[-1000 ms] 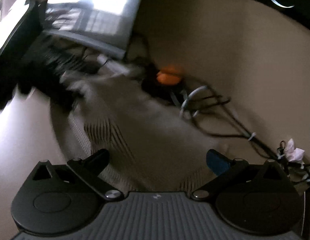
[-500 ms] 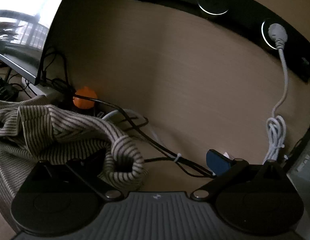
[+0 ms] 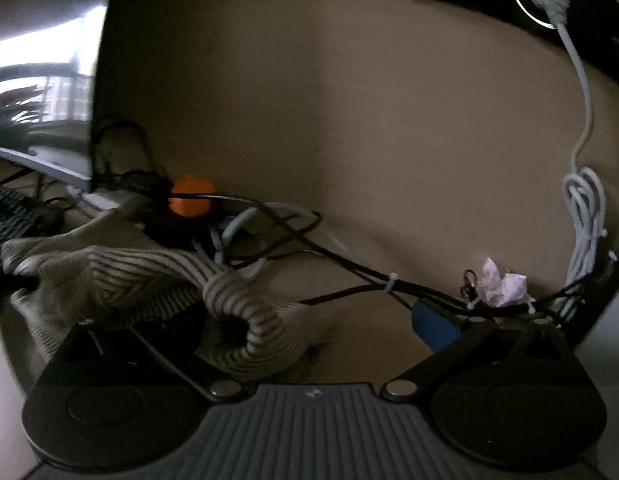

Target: Fold clothes

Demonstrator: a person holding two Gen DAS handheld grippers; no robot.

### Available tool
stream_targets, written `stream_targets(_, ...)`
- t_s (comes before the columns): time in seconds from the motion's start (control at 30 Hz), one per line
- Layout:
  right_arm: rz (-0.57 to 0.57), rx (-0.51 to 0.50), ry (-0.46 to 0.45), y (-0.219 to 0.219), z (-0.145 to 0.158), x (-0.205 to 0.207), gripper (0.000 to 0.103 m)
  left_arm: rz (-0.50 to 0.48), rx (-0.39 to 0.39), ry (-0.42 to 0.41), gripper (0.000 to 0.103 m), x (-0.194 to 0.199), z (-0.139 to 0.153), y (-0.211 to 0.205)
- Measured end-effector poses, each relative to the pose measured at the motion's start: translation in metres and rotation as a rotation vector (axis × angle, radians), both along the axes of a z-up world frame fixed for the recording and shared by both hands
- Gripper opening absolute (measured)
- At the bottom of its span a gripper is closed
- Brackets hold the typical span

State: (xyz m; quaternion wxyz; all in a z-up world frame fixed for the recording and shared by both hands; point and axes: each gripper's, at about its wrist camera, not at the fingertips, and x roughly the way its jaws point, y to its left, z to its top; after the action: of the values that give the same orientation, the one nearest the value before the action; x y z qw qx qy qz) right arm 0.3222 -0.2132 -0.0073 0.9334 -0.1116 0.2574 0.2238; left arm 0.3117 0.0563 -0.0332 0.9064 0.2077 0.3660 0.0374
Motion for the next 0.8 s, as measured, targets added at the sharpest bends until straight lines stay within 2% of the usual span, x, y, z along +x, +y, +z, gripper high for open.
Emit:
stream_targets(0.13, 0.175, 0.022, 0.023, 0.007, 0.01, -0.026, 0.103, 0.061, -0.057, -0.054, 0.103, 0.008, 0.017, 0.011)
stream_targets(0.23, 0.224, -0.029, 0.004, 0.021, 0.008, -0.042, 0.103, 0.065, -0.053, -0.054, 0.103, 0.017, 0.022, 0.013)
stream_targets(0.33, 0.198, -0.142, 0.004, 0.038, -0.009, -0.039, 0.103, 0.07, -0.048, -0.068, 0.103, 0.021, 0.024, 0.009)
stream_targets(0.4, 0.127, -0.241, -0.017, 0.045, -0.022, -0.026, 0.103, 0.065, -0.063, -0.073, 0.103, 0.017, 0.026, 0.009)
stream_targets(0.43, 0.076, -0.24, -0.03, 0.043, -0.022, -0.02, 0.103, 0.063, -0.071, -0.076, 0.103, 0.016, 0.027, 0.009)
stream_targets(0.5, -0.024, -0.146, -0.046, 0.031, -0.012, -0.009, 0.103, 0.04, -0.09, -0.08, 0.103, 0.007, 0.029, 0.009)
stream_targets(0.6, -0.08, 0.011, -0.053, 0.013, 0.01, 0.001, 0.103, -0.013, -0.115, -0.064, 0.103, -0.007, 0.026, 0.01)
stream_targets(0.67, -0.114, 0.082, -0.057, 0.004, 0.02, 0.007, 0.103, -0.008, -0.09, -0.04, 0.103, -0.01, 0.015, 0.011)
stream_targets(0.73, -0.139, 0.05, -0.055, 0.005, 0.017, 0.01, 0.103, 0.068, -0.05, -0.03, 0.103, -0.002, 0.005, 0.016)
stream_targets(0.8, -0.152, -0.038, -0.032, 0.009, 0.007, 0.012, 0.103, 0.135, -0.101, -0.033, 0.103, 0.005, 0.005, 0.025)
